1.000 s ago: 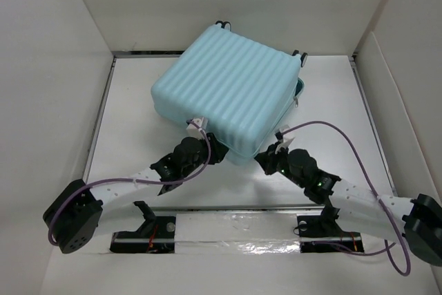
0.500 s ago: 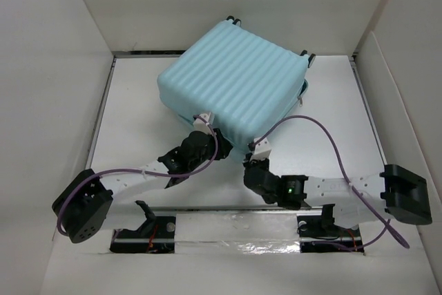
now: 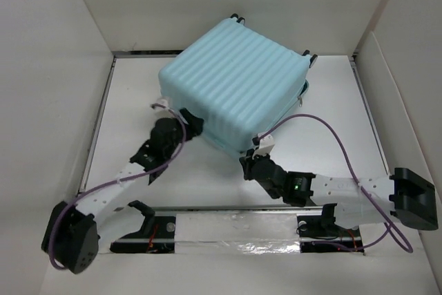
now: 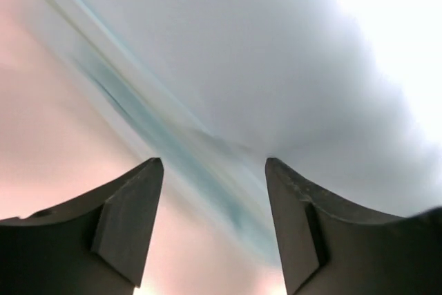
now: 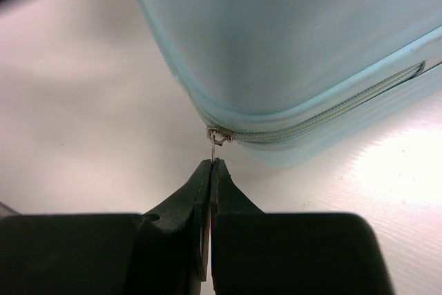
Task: Pack the luggage
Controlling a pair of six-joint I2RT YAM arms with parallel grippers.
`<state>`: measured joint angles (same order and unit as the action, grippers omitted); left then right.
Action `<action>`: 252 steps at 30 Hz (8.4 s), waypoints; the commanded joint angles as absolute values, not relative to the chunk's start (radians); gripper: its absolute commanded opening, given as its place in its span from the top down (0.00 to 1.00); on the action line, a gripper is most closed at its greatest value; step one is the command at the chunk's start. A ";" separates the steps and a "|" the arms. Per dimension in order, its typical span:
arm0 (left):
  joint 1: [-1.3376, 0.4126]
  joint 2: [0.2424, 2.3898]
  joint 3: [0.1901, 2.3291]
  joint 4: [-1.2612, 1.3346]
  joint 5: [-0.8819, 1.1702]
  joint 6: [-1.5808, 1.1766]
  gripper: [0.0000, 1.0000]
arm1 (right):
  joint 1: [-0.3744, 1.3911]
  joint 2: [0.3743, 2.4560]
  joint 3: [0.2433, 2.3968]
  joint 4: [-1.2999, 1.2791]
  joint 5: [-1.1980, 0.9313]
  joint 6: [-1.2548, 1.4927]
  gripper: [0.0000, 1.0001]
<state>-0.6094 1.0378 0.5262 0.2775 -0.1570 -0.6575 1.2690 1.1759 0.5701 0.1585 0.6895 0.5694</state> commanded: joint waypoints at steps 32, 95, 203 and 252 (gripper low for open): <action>0.029 1.819 1.247 0.432 0.288 -0.876 0.38 | 1.085 0.732 0.419 -0.165 0.532 0.738 0.76; -0.164 0.844 0.308 0.614 -0.083 -0.897 0.46 | 0.353 -0.051 0.089 -0.308 -0.206 0.693 0.82; -0.196 1.014 0.262 0.819 0.064 -0.816 0.52 | 0.453 0.428 0.256 0.100 0.137 0.339 0.70; -0.426 0.982 0.301 0.764 -0.077 -0.838 0.55 | 1.023 0.763 0.482 0.236 0.172 0.431 1.00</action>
<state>-0.3527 0.9714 0.2886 0.7628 -0.2897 -0.8532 1.0218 0.8364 0.4786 -0.1135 0.5941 0.3679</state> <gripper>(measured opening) 0.447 0.010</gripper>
